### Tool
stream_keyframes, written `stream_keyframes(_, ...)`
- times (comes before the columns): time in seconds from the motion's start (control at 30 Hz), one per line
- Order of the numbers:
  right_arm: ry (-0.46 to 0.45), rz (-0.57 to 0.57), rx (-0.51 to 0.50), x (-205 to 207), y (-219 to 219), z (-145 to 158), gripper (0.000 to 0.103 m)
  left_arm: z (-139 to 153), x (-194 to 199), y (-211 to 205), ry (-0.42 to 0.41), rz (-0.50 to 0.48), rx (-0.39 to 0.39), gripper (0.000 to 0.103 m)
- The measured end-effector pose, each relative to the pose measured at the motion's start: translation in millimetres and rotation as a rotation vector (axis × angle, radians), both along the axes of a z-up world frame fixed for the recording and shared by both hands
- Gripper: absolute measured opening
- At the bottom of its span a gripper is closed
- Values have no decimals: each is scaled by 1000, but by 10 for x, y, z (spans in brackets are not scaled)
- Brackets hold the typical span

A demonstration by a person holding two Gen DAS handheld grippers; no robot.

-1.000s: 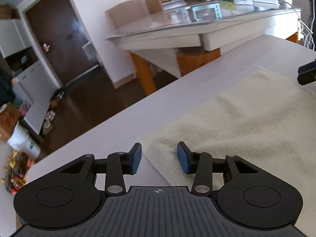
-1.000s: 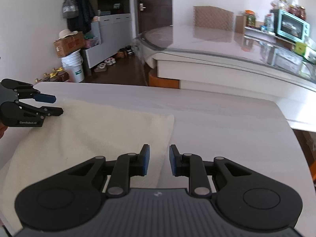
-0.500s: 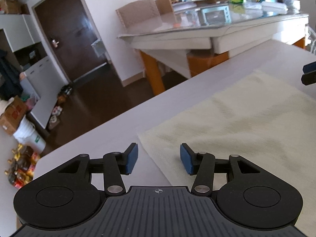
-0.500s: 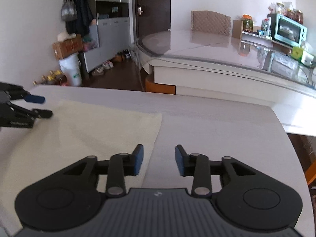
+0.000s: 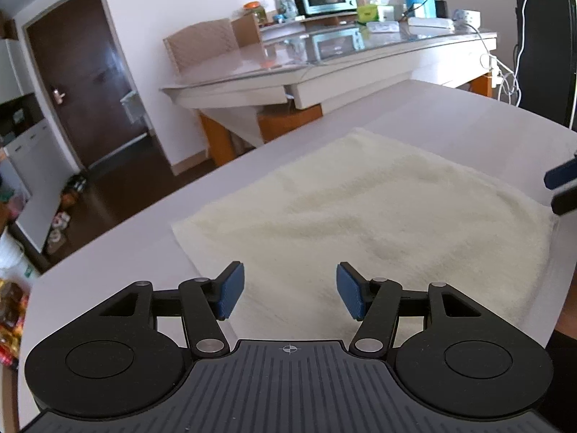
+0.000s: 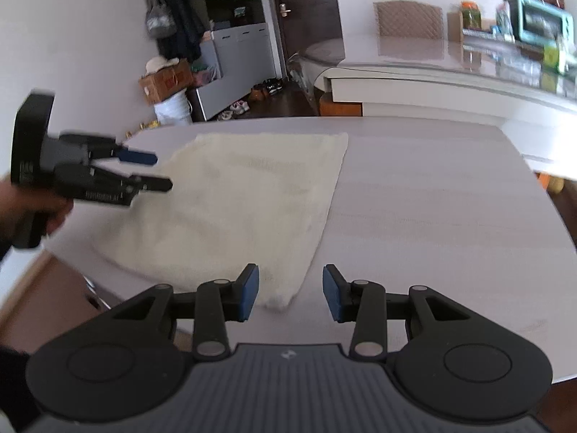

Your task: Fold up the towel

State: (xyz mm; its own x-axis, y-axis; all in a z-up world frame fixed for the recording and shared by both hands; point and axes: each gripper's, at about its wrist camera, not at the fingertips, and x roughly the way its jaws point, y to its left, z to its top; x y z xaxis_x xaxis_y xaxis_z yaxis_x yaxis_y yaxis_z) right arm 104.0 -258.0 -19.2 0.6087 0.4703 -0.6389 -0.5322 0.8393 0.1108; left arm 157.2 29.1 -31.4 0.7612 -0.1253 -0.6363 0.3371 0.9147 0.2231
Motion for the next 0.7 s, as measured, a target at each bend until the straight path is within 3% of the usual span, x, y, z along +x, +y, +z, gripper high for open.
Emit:
stream_keyframes(0.2,-29,28,-38,-3,156,-70,40,-71,-44,-18,11,4,4,62)
stream_keyframes(0.3,-41,40,-45,-17,189,-86,18,-91,-87,-20,10,7,2,62)
stream_keyframes(0.4,-29,37,-33,-42,167,-82,11,-94,-147,-13,11,7,-8,62)
stream_keyframes(0.6,25,14,-5,-170,26,-25,11,-91,-297,-12,14,-11,-31,63)
stream_keyframes(0.7,7,16,-16,-242,11,-22,19,-89,-300,-5,16,-15,-35,63)
